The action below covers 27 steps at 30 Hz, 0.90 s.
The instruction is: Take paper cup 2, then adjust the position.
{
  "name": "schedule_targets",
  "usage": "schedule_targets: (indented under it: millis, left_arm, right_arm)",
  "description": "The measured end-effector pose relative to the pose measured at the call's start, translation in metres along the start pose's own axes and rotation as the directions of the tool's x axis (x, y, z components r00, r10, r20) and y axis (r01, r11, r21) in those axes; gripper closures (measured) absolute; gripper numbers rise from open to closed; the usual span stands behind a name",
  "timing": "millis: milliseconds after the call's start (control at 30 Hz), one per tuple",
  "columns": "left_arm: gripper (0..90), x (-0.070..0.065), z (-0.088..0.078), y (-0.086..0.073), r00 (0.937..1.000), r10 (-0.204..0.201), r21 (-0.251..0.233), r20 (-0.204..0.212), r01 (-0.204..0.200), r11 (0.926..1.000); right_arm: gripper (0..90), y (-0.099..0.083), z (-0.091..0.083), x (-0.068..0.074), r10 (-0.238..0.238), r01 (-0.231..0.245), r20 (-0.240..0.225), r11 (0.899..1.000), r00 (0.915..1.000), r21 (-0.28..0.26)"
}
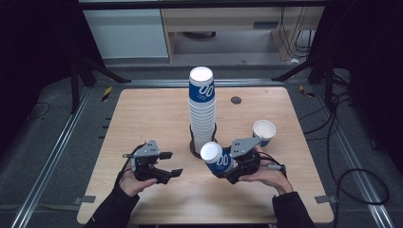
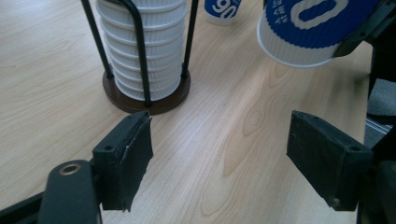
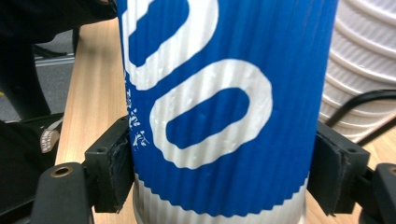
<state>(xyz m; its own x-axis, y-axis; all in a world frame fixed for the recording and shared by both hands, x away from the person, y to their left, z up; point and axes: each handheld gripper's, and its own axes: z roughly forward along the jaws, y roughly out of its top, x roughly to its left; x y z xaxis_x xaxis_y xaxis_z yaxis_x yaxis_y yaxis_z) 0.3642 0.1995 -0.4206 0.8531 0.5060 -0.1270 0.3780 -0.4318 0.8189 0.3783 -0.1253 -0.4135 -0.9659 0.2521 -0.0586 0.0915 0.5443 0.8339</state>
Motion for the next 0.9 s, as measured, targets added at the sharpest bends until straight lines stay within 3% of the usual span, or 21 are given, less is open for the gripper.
schedule_targets:
  millis: [300,900]
  left_arm:
    - [20.6,-0.004,0.002,0.002,0.9988,0.016,0.018,0.046,-0.017,0.9997]
    - [17.8,-0.016,0.005,0.008,0.9931,0.051,0.029,0.106,-0.054,0.9981]
  right_arm:
    - [21.6,0.000,0.014,0.002,-0.021,0.022,-0.046,0.999,0.9987,0.040]
    - [21.7,-0.001,0.034,0.006,-0.053,0.062,-0.082,0.992,0.9952,0.112]
